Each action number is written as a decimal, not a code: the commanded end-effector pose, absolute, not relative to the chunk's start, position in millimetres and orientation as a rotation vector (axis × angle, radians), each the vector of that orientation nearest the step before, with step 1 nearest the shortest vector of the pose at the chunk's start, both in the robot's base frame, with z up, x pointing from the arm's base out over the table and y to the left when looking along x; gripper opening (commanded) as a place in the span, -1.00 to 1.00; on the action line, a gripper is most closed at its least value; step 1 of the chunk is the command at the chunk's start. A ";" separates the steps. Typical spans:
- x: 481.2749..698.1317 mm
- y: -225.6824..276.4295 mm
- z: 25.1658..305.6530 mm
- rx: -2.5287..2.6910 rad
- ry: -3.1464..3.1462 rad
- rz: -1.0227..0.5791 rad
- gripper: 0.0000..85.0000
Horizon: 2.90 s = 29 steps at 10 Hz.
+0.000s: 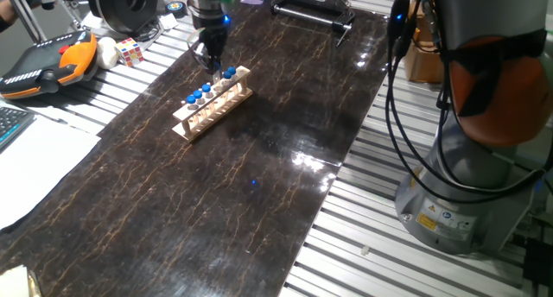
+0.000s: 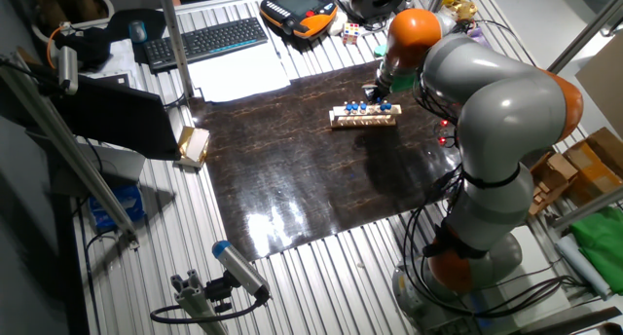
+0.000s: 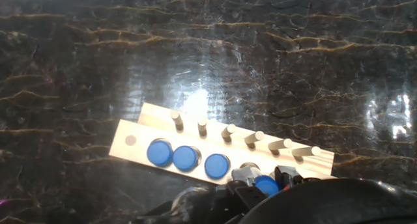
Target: Shake the test tube
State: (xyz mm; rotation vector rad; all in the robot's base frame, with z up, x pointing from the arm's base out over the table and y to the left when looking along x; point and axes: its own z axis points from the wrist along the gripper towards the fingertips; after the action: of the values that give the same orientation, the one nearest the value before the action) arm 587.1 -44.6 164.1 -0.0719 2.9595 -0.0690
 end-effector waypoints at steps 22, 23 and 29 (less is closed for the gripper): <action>589.1 -43.6 166.6 -0.022 2.983 -0.062 -0.18; 588.9 -39.1 168.8 -0.005 2.983 -0.059 -0.22; 575.3 -9.4 214.5 0.011 3.075 -0.084 -0.98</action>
State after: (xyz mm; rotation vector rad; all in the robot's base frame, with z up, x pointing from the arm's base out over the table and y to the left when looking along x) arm 575.1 -8.7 214.8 0.0091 3.0746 -0.0826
